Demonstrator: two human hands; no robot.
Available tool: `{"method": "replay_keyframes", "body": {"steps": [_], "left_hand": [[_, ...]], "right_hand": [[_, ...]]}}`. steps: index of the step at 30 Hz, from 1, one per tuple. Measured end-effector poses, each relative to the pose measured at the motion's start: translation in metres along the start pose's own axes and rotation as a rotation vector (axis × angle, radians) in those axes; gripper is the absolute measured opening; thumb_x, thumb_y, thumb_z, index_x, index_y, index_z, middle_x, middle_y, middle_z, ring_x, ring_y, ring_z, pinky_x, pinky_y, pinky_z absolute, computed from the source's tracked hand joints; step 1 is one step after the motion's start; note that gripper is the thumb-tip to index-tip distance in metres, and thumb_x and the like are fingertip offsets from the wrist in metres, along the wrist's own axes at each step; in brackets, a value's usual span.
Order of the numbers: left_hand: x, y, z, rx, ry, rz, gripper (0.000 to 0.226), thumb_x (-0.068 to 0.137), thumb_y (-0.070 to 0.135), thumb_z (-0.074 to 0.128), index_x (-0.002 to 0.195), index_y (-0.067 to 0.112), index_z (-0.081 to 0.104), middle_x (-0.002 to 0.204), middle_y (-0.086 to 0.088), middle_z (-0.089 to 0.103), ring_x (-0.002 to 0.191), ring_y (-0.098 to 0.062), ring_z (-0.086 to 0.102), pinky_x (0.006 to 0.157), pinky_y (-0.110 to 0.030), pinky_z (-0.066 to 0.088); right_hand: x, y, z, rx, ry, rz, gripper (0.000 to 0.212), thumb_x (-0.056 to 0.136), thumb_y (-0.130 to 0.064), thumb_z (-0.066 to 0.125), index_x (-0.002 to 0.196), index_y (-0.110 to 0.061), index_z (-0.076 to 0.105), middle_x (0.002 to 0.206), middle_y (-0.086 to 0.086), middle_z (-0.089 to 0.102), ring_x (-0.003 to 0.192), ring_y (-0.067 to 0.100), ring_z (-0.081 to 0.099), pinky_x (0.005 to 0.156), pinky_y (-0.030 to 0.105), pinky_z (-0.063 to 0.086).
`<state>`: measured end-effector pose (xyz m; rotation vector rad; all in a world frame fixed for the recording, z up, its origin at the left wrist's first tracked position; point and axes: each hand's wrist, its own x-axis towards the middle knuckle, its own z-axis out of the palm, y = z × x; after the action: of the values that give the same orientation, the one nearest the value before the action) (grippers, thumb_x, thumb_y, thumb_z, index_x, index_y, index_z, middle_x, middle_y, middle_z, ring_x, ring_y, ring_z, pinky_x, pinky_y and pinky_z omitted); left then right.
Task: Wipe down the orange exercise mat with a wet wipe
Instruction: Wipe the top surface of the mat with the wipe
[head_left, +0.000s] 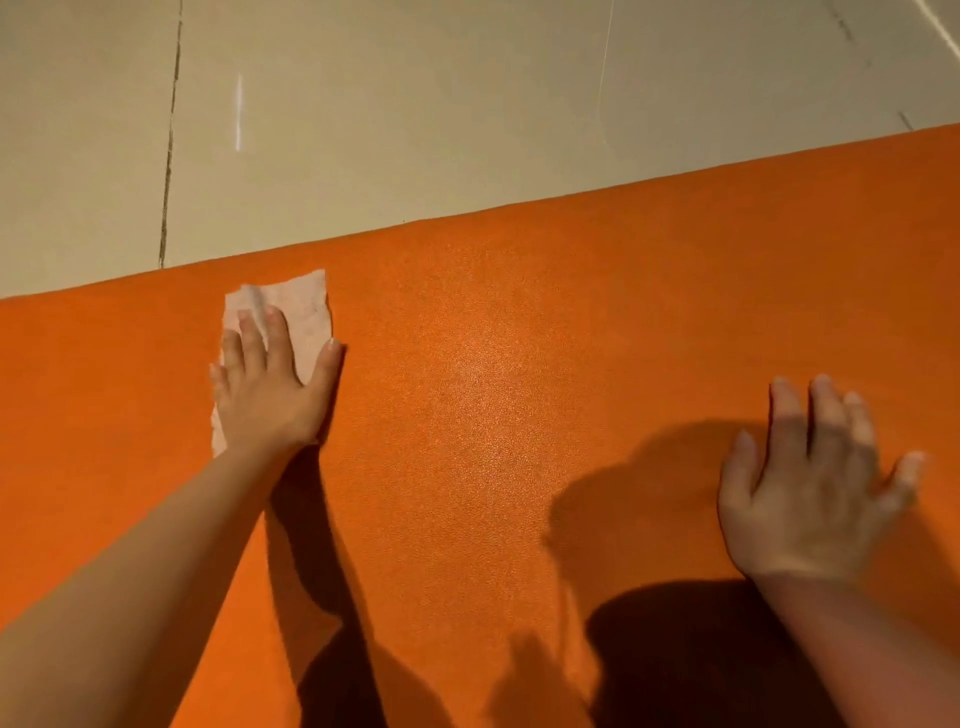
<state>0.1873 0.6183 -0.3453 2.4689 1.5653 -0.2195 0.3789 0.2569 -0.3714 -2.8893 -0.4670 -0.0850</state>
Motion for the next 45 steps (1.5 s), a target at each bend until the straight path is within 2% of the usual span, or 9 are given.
{"method": "replay_keyframes", "body": {"steps": [7, 16, 21, 25, 28, 34, 38, 41, 45], "left_hand": [[-0.020, 0.004, 0.010, -0.001, 0.090, 0.226, 0.086, 0.086, 0.075, 0.016, 0.158, 0.027, 0.015, 0.166, 0.003, 0.007, 0.152, -0.016, 0.000, 0.120, -0.048, -0.003], [-0.023, 0.057, 0.018, -0.107, 0.077, 0.018, 0.052, 0.107, 0.039, 0.014, 0.158, 0.029, 0.007, 0.166, 0.000, -0.004, 0.152, -0.019, -0.007, 0.120, -0.052, -0.005], [-0.102, 0.192, 0.055, -0.057, -0.045, 0.572, 0.058, 0.101, 0.046, 0.002, 0.157, 0.033, 0.004, 0.166, 0.004, -0.009, 0.151, -0.017, -0.014, 0.117, -0.052, -0.015], [-0.108, 0.206, 0.060, -0.007, -0.074, 0.662, 0.056, 0.101, 0.045, 0.006, 0.157, 0.036, 0.007, 0.166, 0.006, -0.005, 0.152, -0.016, -0.011, 0.115, -0.051, -0.020], [-0.081, 0.152, 0.045, -0.015, -0.043, 0.525, 0.062, 0.094, 0.048, -0.003, 0.155, 0.043, 0.004, 0.165, 0.012, -0.005, 0.151, -0.011, -0.010, 0.115, -0.049, -0.018], [-0.063, -0.045, 0.004, -0.119, -0.034, -0.049, 0.067, 0.091, 0.058, 0.003, 0.155, 0.041, 0.000, 0.165, 0.008, -0.010, 0.152, -0.016, -0.010, 0.117, -0.057, -0.008], [-0.080, -0.051, 0.008, -0.184, -0.027, -0.253, 0.053, 0.106, 0.044, 0.013, 0.157, 0.036, -0.001, 0.165, 0.004, -0.014, 0.151, -0.017, -0.014, 0.118, -0.055, -0.012], [-0.097, 0.007, 0.017, -0.181, -0.051, -0.125, 0.053, 0.107, 0.040, 0.013, 0.156, 0.036, -0.005, 0.164, 0.004, -0.019, 0.150, -0.017, -0.019, 0.116, -0.054, -0.015], [-0.155, 0.114, 0.046, -0.103, -0.160, 0.341, 0.053, 0.106, 0.041, 0.009, 0.156, 0.035, -0.011, 0.162, 0.005, -0.025, 0.147, -0.018, -0.027, 0.113, -0.058, -0.022]], "right_hand": [[-0.001, 0.002, 0.000, 0.003, 0.005, -0.006, 0.059, 0.092, -0.042, 0.030, 0.144, -0.014, 0.041, 0.153, 0.014, 0.034, 0.145, 0.032, 0.023, 0.110, 0.069, 0.009], [0.001, 0.001, 0.000, -0.001, -0.001, -0.007, 0.060, 0.092, -0.041, 0.032, 0.145, -0.015, 0.039, 0.153, 0.013, 0.032, 0.144, 0.031, 0.023, 0.111, 0.069, 0.010], [0.000, 0.003, 0.000, 0.014, 0.016, -0.003, 0.059, 0.092, -0.040, 0.032, 0.145, -0.014, 0.040, 0.155, 0.014, 0.032, 0.145, 0.032, 0.022, 0.111, 0.069, 0.009], [0.002, 0.003, 0.000, 0.002, -0.012, 0.001, 0.061, 0.091, -0.041, 0.031, 0.145, -0.015, 0.041, 0.156, 0.013, 0.032, 0.146, 0.032, 0.022, 0.111, 0.069, 0.007], [0.004, -0.002, 0.000, -0.026, -0.059, 0.025, 0.064, 0.091, -0.045, 0.026, 0.148, -0.019, 0.039, 0.158, 0.010, 0.029, 0.147, 0.028, 0.019, 0.113, 0.066, 0.006], [0.001, 0.000, -0.001, -0.003, -0.046, 0.012, 0.064, 0.092, -0.045, 0.026, 0.148, -0.017, 0.040, 0.156, 0.012, 0.031, 0.146, 0.030, 0.021, 0.113, 0.067, 0.008], [0.002, -0.004, -0.006, -0.070, -0.143, 0.024, 0.066, 0.092, -0.046, 0.018, 0.152, -0.022, 0.030, 0.161, 0.006, 0.021, 0.149, 0.023, 0.011, 0.115, 0.063, 0.003], [0.002, -0.005, -0.010, -0.087, -0.200, 0.004, 0.058, 0.099, -0.043, 0.017, 0.154, -0.024, 0.021, 0.164, 0.004, 0.012, 0.150, 0.021, 0.003, 0.116, 0.063, 0.000], [0.003, -0.004, -0.022, -0.086, -0.340, 0.026, 0.059, 0.101, -0.043, 0.015, 0.157, -0.025, 0.008, 0.165, 0.000, -0.003, 0.150, 0.018, -0.008, 0.116, 0.062, -0.005]]}}
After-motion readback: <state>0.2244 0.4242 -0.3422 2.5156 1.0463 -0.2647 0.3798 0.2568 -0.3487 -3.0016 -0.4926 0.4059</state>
